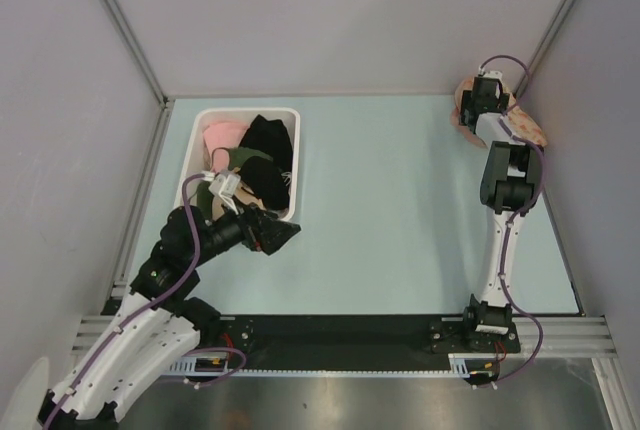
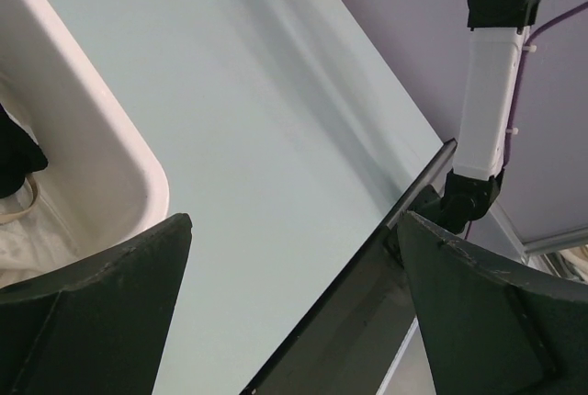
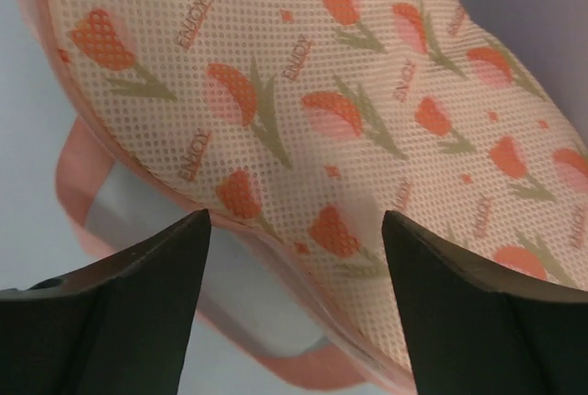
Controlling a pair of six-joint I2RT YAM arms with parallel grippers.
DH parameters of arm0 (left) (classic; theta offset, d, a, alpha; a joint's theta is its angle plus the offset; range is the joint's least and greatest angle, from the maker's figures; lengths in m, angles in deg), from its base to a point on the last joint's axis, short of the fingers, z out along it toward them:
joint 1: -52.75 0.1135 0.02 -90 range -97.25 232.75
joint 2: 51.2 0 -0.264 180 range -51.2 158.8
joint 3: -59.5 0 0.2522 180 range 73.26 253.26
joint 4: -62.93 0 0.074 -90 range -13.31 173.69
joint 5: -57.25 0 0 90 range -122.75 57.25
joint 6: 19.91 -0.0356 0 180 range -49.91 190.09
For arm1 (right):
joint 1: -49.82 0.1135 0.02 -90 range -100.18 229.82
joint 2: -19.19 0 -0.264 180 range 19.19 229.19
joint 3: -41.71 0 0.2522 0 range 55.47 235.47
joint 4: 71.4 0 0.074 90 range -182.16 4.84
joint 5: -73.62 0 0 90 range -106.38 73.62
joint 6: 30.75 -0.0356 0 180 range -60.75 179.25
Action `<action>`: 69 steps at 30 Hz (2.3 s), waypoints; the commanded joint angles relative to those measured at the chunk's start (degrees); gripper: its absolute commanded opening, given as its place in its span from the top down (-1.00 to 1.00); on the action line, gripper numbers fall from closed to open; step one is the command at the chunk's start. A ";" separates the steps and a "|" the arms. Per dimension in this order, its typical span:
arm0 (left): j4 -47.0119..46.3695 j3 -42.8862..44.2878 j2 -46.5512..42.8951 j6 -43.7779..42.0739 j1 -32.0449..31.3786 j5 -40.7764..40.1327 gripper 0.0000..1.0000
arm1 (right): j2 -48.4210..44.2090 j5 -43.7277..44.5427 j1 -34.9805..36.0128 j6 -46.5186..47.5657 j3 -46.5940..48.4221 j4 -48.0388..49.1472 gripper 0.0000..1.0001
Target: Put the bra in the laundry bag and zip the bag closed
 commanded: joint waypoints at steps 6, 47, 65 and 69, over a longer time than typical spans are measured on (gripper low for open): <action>1.36 3.22 1.42 -2.09 -0.61 -0.98 -0.99 | 8.89 4.35 -0.09 4.81 13.01 -6.53 0.42; -18.15 26.60 62.49 7.24 -18.71 -2.90 -0.63 | -75.56 -24.21 -6.09 -32.45 -66.09 -20.16 -0.61; -2.77 34.79 80.35 13.38 -22.75 -11.87 -0.57 | -85.95 -11.72 15.91 -41.17 -68.28 -25.70 -0.99; -4.95 27.76 74.74 14.53 -23.64 -15.20 -0.57 | -85.41 -12.07 15.91 -38.09 -67.93 -25.96 -0.99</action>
